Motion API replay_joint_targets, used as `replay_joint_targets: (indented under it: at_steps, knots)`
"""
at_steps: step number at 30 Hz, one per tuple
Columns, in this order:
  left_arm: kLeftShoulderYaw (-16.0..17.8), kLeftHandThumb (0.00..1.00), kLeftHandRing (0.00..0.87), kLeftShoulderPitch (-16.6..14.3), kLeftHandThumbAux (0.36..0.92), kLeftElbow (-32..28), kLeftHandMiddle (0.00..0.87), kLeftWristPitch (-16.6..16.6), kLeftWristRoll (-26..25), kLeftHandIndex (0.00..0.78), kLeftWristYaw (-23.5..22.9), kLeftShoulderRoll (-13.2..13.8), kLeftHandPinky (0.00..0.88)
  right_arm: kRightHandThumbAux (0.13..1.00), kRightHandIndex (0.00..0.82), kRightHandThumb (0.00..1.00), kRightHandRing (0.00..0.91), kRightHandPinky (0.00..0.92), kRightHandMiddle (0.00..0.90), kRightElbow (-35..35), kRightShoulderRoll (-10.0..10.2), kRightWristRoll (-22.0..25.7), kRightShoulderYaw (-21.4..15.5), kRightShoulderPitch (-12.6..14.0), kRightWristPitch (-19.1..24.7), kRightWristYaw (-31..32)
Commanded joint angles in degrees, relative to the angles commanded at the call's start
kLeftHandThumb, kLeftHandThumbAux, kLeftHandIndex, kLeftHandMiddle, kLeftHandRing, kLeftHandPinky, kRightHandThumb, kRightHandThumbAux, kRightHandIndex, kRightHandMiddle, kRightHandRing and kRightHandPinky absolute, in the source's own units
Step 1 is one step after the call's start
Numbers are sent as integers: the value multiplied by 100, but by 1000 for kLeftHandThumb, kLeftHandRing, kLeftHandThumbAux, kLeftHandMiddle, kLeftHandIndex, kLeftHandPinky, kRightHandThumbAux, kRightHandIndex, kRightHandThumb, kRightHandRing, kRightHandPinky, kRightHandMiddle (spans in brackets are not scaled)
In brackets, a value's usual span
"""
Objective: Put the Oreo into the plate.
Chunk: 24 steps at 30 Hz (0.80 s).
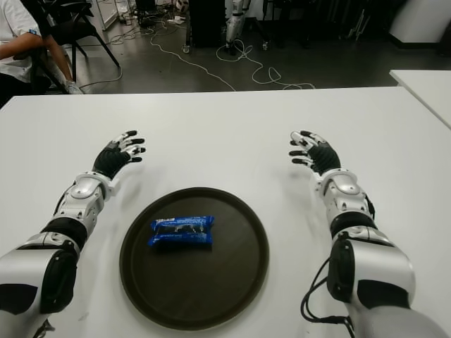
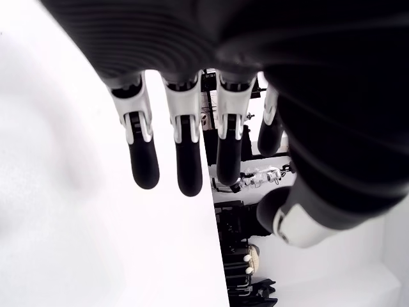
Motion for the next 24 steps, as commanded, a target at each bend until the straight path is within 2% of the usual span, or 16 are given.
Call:
replay_joint_targets:
  at_steps: [8,24]
  knots:
    - [-5,38,228,-4,701,2,215,5,7,131,3,11,249,590,200,27,422,444,360,5,-9,-46,38,-6,20,6]
    - [-2,34,223,-3,680,-5,215,26,1,131,-1,15,242,602,197,9,417,451,355,3,-30,-165,176,2,-21,-41]
